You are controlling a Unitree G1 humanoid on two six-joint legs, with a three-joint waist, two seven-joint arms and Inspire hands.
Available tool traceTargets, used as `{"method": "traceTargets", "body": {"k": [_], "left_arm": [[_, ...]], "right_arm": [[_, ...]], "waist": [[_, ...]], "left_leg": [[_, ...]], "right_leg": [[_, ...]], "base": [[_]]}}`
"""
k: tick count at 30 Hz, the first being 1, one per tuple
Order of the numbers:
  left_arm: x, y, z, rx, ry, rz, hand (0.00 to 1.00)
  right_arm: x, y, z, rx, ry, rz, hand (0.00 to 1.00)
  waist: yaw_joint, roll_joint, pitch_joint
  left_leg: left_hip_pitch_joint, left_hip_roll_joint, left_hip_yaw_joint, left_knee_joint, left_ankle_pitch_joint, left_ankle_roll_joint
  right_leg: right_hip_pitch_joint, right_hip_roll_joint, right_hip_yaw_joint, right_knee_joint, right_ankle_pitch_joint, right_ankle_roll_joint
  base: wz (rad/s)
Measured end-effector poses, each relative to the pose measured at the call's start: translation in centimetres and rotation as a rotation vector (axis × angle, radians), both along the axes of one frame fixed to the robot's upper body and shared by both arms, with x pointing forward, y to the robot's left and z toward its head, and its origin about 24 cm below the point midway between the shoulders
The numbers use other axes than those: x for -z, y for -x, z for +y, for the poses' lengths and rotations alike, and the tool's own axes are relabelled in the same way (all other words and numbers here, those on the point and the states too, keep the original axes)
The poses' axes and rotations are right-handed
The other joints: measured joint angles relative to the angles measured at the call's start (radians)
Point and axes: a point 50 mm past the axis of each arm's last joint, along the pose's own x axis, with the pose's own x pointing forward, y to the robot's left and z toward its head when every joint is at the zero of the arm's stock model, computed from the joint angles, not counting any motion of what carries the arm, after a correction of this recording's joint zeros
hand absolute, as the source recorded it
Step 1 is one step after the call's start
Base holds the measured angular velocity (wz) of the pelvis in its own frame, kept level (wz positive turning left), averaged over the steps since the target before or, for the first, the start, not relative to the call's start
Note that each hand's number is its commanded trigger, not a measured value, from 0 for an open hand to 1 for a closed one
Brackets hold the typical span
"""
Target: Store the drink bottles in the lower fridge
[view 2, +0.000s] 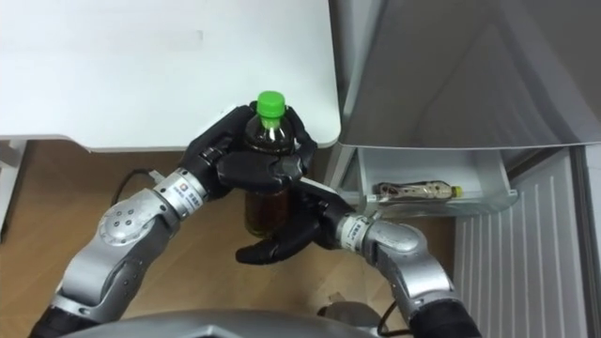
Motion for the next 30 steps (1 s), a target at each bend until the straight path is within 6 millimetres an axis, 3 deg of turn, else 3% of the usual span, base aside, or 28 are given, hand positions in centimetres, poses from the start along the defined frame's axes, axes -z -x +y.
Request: {"method": "traceTargets", "body": {"k": [5, 14, 16, 18, 21, 22, 25, 30], "left_arm": [[0.1, 0.1, -0.1, 0.004, 0.0, 0.004, 1.0], [0.9, 0.4, -0.2, 0.009, -0.008, 0.042, 1.0], [1.0, 0.4, -0.2, 0.01, -0.009, 0.046, 1.0], [1.1, 0.4, -0.2, 0.01, -0.009, 0.047, 1.0], [1.1, 0.5, -0.2, 0.011, -0.01, 0.048, 1.0], [1.1, 0.5, -0.2, 0.011, -0.01, 0.048, 1.0], [1.1, 0.5, -0.3, 0.015, -0.009, 0.049, 1.0], [1.1, 0.6, -0.5, 0.028, -0.005, 0.051, 1.0]], "right_arm": [[0.0, 0.1, 0.0, 0.003, -0.014, 0.008, 0.0], [0.3, 0.5, 0.0, -0.003, -0.01, 0.023, 0.0], [0.3, 0.5, 0.0, -0.003, -0.009, 0.024, 0.18], [0.3, 0.5, 0.0, -0.003, -0.009, 0.024, 0.51], [0.3, 0.5, 0.1, -0.004, -0.01, 0.024, 0.7], [0.3, 0.5, 0.1, -0.004, -0.01, 0.024, 0.83], [0.3, 0.5, 0.1, -0.003, -0.009, 0.024, 1.0], [0.3, 0.5, 0.0, -0.001, -0.007, 0.026, 1.0]], "waist": [[0.0, 0.006, -0.0052], [0.0, 0.005, -0.0049], [0.0, 0.005, -0.0048], [0.0, 0.005, -0.0045], [0.001, 0.004, -0.0038], [0.0, 0.003, -0.0033], [0.001, 0.001, -0.0023], [0.0, 0.001, -0.0022]], "left_leg": [[0.007, 0.0, 0.0, 0.0, 0.0, 0.0], [0.008, 0.001, 0.0, 0.001, 0.0, 0.0], [0.008, 0.0, 0.001, 0.0, 0.0, 0.0], [0.008, 0.0, 0.001, 0.0, 0.0, 0.0], [0.008, 0.001, 0.001, 0.0, 0.0, 0.0], [0.008, 0.0, 0.001, 0.0, 0.0, 0.0], [0.007, 0.0, 0.001, 0.0, 0.0, 0.0], [0.007, 0.0, 0.001, 0.0, 0.0, 0.0]], "right_leg": [[0.008, 0.0, -0.001, 0.001, 0.0, 0.0], [0.009, -0.001, -0.002, 0.003, 0.001, -0.001], [0.008, -0.001, -0.002, 0.003, 0.001, -0.001], [0.008, -0.001, -0.002, 0.003, 0.001, -0.001], [0.007, -0.001, -0.001, 0.002, 0.001, -0.001], [0.007, -0.001, -0.001, 0.002, 0.001, -0.001], [0.007, -0.001, -0.001, 0.002, 0.0, 0.0], [0.007, -0.001, -0.001, 0.001, 0.0, 0.0]], "base": [[0.0], [0.0], [0.0], [0.0], [0.0], [0.0], [0.0], [0.0]]}}
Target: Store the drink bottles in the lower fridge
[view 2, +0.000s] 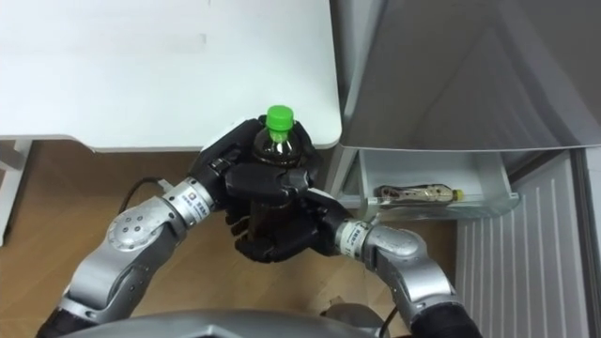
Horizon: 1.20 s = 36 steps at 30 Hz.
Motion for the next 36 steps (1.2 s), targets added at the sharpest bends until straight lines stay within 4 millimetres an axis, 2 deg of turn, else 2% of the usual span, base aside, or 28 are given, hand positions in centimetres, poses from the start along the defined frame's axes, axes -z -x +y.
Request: {"method": "traceTargets", "body": {"k": [12, 13, 14, 16, 36], "left_arm": [[0.01, 0.01, -0.01, -0.005, 0.021, 0.01, 1.0], [0.01, 0.01, 0.0, -0.006, 0.022, 0.011, 0.93], [0.01, 0.0, 0.0, -0.007, 0.023, 0.011, 0.57], [0.0, 0.0, 0.0, -0.007, 0.024, 0.012, 0.0], [-0.04, -0.02, 0.01, -0.009, 0.032, 0.012, 0.0]], "right_arm": [[0.0, 0.08, 0.01, -0.008, 0.0, -0.002, 1.0], [0.0, 0.08, 0.01, -0.008, 0.0, -0.003, 1.0], [0.0, 0.07, 0.0, -0.008, 0.0, -0.003, 1.0], [0.0, 0.07, 0.0, -0.008, -0.001, -0.003, 1.0], [0.19, 0.52, -0.28, 0.003, -0.022, 0.024, 1.0]], "waist": [[-0.001, 0.0, 0.0], [-0.001, 0.0, 0.0], [-0.001, 0.0, 0.0], [-0.001, 0.0, 0.0], [0.001, 0.001, -0.0004]], "left_leg": [[0.001, 0.0, 0.002, -0.001, 0.0, 0.0], [0.001, 0.0, 0.002, -0.001, 0.0, 0.0], [0.001, 0.0, 0.002, -0.001, 0.0, 0.0], [0.001, 0.0, 0.002, -0.001, 0.0, 0.0], [0.001, 0.0, 0.002, -0.002, 0.0, 0.0]], "right_leg": [[0.001, 0.0, 0.001, 0.0, 0.0, 0.0], [0.001, 0.0, 0.001, -0.001, 0.0, 0.0], [0.001, 0.0, 0.001, -0.001, 0.0, 0.0], [0.001, 0.0, 0.001, -0.001, 0.0, 0.0], [0.0, 0.001, 0.001, 0.0, 0.0, 0.0]], "base": [[0.0], [0.0], [0.0], [0.0], [0.0]]}}
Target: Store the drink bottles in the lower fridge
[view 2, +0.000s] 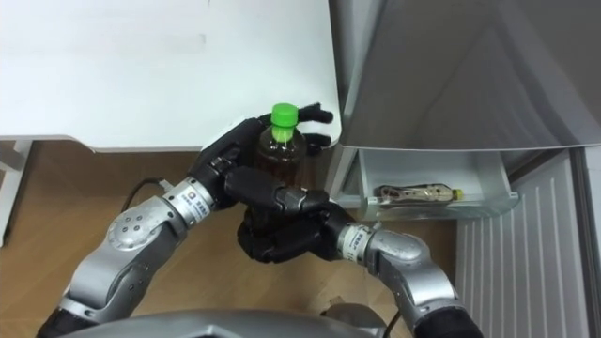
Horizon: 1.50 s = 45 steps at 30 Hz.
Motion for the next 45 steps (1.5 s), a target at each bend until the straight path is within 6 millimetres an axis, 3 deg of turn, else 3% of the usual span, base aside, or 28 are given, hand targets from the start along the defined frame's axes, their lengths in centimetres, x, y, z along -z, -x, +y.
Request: {"method": "traceTargets", "body": {"k": [24, 27, 36, 45], "left_arm": [[-0.6, -0.3, 0.1, -0.023, 0.065, -0.019, 0.0], [-1.4, -0.6, 0.2, -0.038, 0.111, -0.048, 0.0], [-6.0, -1.0, 0.2, -0.051, 0.203, -0.255, 0.0], [-7.8, -1.7, 2.1, -0.157, 0.205, -0.35, 0.0]], "right_arm": [[0.0, 0.0, -0.1, 0.009, -0.011, 0.003, 1.0], [0.0, 0.0, -0.1, 0.022, -0.024, 0.01, 1.0], [0.2, 0.3, -0.1, 0.03, -0.02, 0.022, 1.0], [0.5, 0.7, -1.0, 0.039, 0.006, 0.035, 1.0]], "waist": [[-0.002, -0.001, -0.0001], [0.0, -0.001, 0.0002], [0.006, -0.005, 0.0039], [0.008, 0.008, 0.0049]], "left_leg": [[0.0, 0.0, -0.001, 0.003, 0.0, 0.0], [0.001, 0.0, -0.001, 0.003, 0.0, 0.0], [0.005, 0.0, -0.002, 0.001, 0.0, 0.0], [0.016, 0.0, 0.0, -0.007, 0.0, 0.0]], "right_leg": [[0.003, 0.0, 0.0, 0.001, 0.0, 0.0], [0.003, 0.0, 0.0, 0.001, 0.0, 0.0], [-0.002, 0.0, 0.001, 0.0, 0.0, 0.0], [-0.002, 0.003, 0.012, 0.004, 0.0, 0.0]], "base": [[0.0], [0.0], [0.0], [-0.03]]}}
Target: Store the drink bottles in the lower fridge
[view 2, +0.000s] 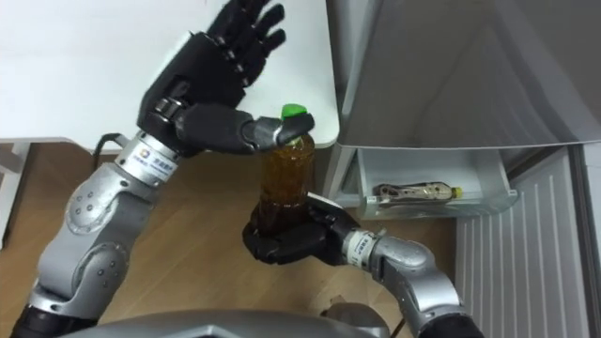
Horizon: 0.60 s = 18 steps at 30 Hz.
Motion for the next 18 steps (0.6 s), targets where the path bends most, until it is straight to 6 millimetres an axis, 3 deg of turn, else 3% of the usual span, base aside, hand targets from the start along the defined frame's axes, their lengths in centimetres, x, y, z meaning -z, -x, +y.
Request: {"method": "traceTargets", "body": {"k": [12, 16, 18], "left_arm": [[-2.1, -0.8, 2.3, -0.182, 0.015, -0.091, 0.0], [-3.1, -0.7, 3.7, -0.285, 0.005, -0.156, 0.0], [-3.1, -0.7, 4.2, -0.347, -0.034, -0.159, 0.0]], "right_arm": [[0.0, -0.1, -1.3, 0.058, 0.015, 0.0, 1.0], [0.3, 0.3, -2.1, 0.081, 0.033, 0.01, 1.0], [0.4, 0.6, -2.2, 0.074, 0.051, 0.016, 1.0]], "waist": [[0.029, 0.002, -0.004], [0.053, 0.012, -0.0098], [0.056, 0.017, -0.0084]], "left_leg": [[0.032, 0.001, -0.003, -0.016, 0.0, 0.0], [0.036, 0.001, -0.002, -0.018, 0.0, 0.0], [0.049, 0.001, -0.002, -0.019, 0.0, 0.0]], "right_leg": [[0.033, 0.001, -0.007, -0.003, 0.0, 0.0], [0.035, 0.001, -0.011, -0.004, 0.0, 0.0], [0.045, 0.001, -0.013, -0.005, 0.0, 0.0]], "base": [[0.0], [0.0], [0.0]]}}
